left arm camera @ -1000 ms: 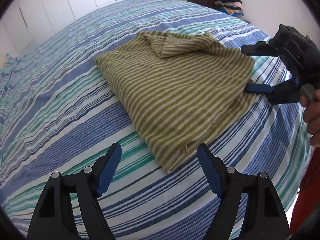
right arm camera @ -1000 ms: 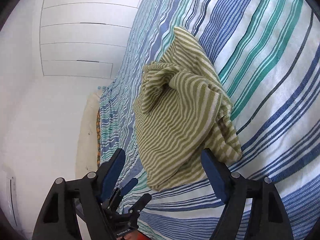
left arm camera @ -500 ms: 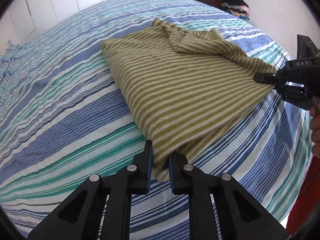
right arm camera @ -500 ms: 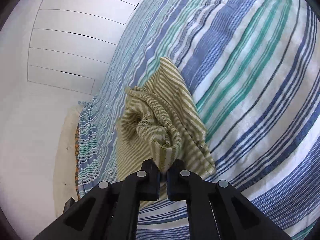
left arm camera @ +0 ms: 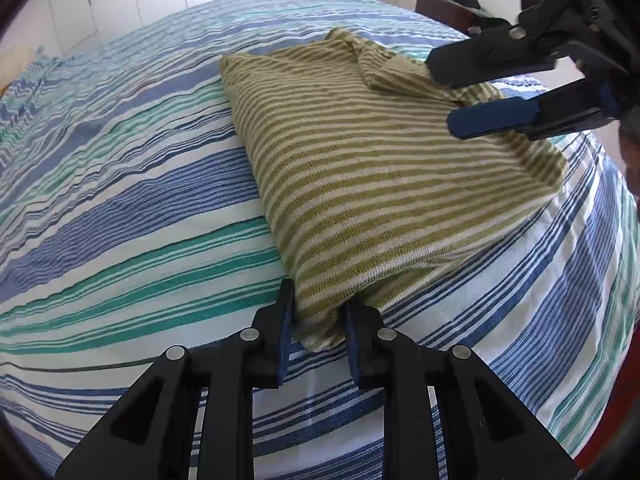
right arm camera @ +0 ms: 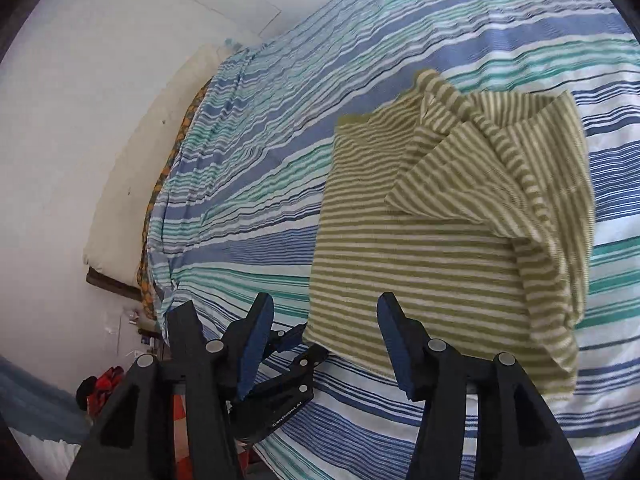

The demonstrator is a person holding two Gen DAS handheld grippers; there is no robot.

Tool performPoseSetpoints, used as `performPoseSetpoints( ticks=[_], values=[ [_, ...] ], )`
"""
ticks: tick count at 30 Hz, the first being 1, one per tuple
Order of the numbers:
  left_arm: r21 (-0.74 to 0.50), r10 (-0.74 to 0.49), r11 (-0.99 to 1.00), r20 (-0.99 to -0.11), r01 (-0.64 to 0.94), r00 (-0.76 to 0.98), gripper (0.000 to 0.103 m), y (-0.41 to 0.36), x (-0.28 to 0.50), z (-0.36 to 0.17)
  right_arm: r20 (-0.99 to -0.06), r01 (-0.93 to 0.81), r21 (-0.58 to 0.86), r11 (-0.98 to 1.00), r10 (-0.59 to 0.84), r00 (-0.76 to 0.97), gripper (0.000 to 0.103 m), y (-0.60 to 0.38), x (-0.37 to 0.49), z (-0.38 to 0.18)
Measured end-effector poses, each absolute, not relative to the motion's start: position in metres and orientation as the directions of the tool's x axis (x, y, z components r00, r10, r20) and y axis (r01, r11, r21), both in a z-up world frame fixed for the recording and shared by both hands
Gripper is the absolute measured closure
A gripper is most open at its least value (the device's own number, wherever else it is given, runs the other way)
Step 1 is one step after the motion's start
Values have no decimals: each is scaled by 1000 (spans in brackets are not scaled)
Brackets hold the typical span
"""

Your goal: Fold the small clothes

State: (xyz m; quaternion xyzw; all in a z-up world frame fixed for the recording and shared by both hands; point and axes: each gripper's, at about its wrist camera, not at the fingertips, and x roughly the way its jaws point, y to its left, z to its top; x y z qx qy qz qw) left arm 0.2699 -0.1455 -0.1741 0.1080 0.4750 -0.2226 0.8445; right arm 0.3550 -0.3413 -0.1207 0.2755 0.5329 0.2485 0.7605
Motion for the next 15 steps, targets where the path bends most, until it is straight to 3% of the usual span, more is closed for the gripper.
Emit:
performPoseSetpoints(
  ticks=[2, 5, 7, 9, 12, 15],
  values=[
    [-22, -268, 877, -851, 480, 451, 81, -145, 266, -173, -769, -88, 578, 811, 578, 273, 51, -337, 384, -147],
    [-2, -262, 868, -852, 496, 454, 81, -145, 262, -170, -761, 57, 435, 898, 334, 556, 57, -394, 411, -125],
    [-18, -263, 873, -858, 487, 442, 74, -141, 261, -165, -719, 202, 456, 867, 226, 657, 57, -434, 405, -106],
    [-69, -292, 884, -853, 462, 433, 59, -129, 257, -154, -712, 206, 401, 893, 163, 683, 57, -447, 392, -83],
    [-165, -359, 898, -811, 407, 463, 54, -112, 252, -130, -721, 49, 270, 961, 168, 672, 57, -429, 360, -58],
    [-216, -408, 889, -774, 403, 485, 54, -121, 261, -113, -734, -171, 264, 949, 313, 603, 56, -395, 324, -65]
  ],
)
